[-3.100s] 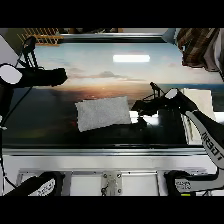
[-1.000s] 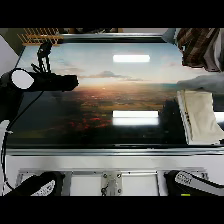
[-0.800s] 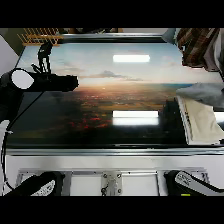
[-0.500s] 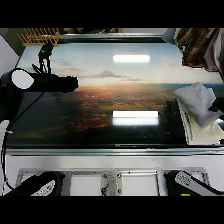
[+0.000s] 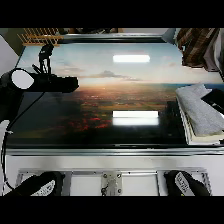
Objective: Fold the clothes and pants, and hang the long-sleeved shirts on hangers.
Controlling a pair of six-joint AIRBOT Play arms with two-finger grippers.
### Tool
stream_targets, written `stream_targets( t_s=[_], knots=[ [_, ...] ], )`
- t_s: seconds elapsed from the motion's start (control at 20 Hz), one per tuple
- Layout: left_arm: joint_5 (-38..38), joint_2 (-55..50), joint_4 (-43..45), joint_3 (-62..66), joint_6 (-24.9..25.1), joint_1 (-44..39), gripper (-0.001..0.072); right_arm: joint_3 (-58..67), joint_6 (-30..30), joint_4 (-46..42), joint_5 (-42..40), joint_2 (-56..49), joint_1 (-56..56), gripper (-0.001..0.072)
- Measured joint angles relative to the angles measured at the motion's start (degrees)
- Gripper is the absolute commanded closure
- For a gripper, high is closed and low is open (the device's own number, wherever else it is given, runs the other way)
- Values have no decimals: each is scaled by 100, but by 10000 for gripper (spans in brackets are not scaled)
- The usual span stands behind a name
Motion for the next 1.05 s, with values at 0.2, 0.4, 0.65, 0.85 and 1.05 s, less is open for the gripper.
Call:
stream_targets(
  t_s=[0.2,0.4,0.65,0.85,1.05],
  knots=[
    [66,0,2,0,-13,0,697,-15,-238,503,-291,426,1226,361],
    [83,0,0,0,-13,0,697,-17,-402,678,-396,431,2297,690],
    [103,0,0,0,-9,0,697,-17,-470,734,-225,389,2763,690],
    [103,-2,0,0,-7,0,697,-17,-470,752,-127,382,2846,690],
    [105,0,-2,0,4,0,697,-17,-472,754,-87,382,2865,690]
  ],
)
